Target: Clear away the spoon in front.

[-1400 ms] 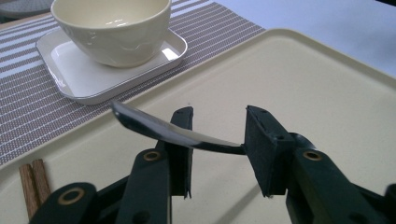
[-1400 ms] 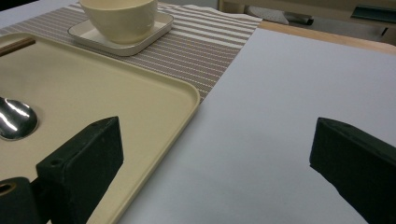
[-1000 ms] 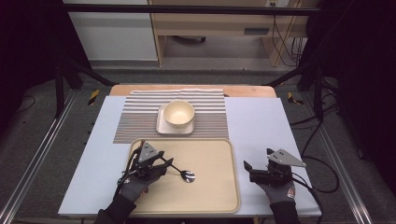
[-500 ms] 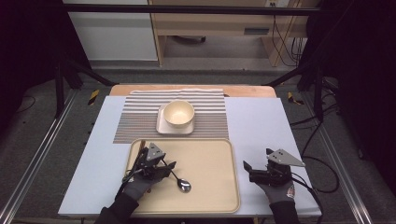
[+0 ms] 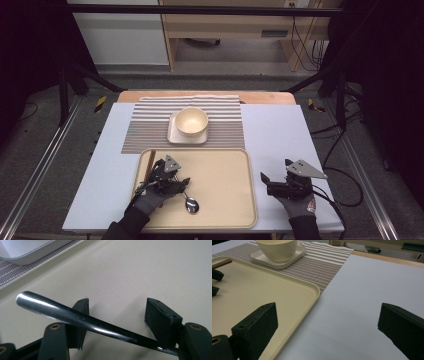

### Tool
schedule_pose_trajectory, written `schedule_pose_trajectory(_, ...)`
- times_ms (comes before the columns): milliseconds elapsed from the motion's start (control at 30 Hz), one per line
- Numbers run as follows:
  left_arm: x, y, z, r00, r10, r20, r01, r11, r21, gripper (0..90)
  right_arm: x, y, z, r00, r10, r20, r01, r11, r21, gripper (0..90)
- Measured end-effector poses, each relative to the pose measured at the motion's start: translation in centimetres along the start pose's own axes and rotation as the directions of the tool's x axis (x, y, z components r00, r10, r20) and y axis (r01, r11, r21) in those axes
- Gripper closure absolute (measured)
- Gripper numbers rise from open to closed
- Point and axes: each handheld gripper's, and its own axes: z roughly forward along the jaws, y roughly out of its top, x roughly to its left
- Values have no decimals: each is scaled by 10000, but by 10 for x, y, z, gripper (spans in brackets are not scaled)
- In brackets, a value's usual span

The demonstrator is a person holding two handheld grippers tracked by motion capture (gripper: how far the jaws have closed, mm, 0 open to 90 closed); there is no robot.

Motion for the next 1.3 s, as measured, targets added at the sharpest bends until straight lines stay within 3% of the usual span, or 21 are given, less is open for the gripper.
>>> schedule_pose_trajectory(200,1,1,-1,9996,29,-278,-31,10000,-51,283,1,0,0,10000,-22,-14,22,10000,-8,31)
schedule_pose_trajectory(533,3,5,-15,9991,-222,-374,170,9910,-1328,249,1,0,0,10000,-14,-12,14,10000,-9,31)
schedule_pose_trajectory(800,7,7,-17,9965,-335,-769,205,9863,-1637,189,1,0,1,10000,-28,-26,28,10000,-3,32)
schedule_pose_trajectory(900,9,9,-18,9955,-373,-868,221,9854,-1690,185,1,0,1,10000,-64,-26,64,10000,30,31)
schedule_pose_trajectory(1100,15,11,-27,9929,-661,-989,435,9756,-2154,186,1,0,1,10000,-41,-27,41,10000,-17,31)
schedule_pose_trajectory(1300,5,10,-36,9963,-465,-729,275,9696,-2430,268,1,0,1,10000,-36,-17,36,10000,8,31)
